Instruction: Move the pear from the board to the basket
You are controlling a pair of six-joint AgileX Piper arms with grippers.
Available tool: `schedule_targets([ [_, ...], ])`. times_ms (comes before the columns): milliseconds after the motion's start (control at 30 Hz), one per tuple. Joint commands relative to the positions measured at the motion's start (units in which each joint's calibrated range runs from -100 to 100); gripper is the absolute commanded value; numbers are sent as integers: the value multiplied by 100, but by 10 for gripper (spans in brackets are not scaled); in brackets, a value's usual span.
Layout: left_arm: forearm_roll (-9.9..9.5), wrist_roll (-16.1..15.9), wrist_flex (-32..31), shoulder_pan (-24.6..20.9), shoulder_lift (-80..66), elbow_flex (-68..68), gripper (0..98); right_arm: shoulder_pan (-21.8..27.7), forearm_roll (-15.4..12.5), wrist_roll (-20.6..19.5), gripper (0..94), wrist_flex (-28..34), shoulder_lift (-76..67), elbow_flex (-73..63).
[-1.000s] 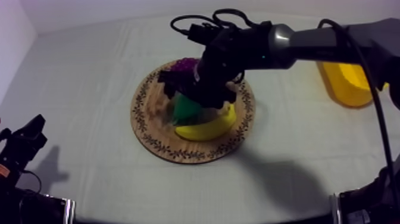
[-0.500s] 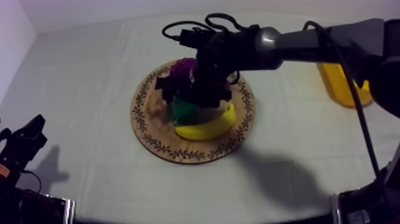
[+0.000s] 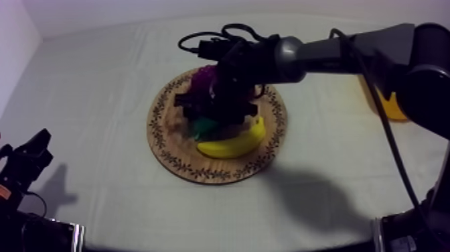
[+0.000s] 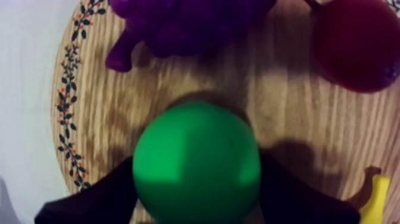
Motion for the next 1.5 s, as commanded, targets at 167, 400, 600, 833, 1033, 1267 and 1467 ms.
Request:
schedule_targets([
  [167, -2, -1, 1, 1, 0, 2, 1, 6, 174, -81, 498, 5, 114, -116],
  [400, -2, 1, 1, 1, 0, 2, 1, 0, 298, -53, 386, -41, 184, -152],
  [600, -2, 1, 1, 1, 0, 2, 1, 25, 320, -7, 365, -221, 40, 22],
  [833, -2, 0, 1, 1, 0, 2, 1, 160, 648, 8, 357, -554, -770, 636],
  [1033, -2, 1, 1, 1, 0, 2, 1, 492, 1271, 65, 357, -913, -1861, 1385],
  [1267, -2, 1, 1, 1, 0, 2, 1, 1363, 1563, 824, 368, -1880, -3170, 2220],
  [1467, -2, 0, 1, 1, 0, 2, 1, 2297, 1277, 1901, 375, -2815, -3934, 2797],
])
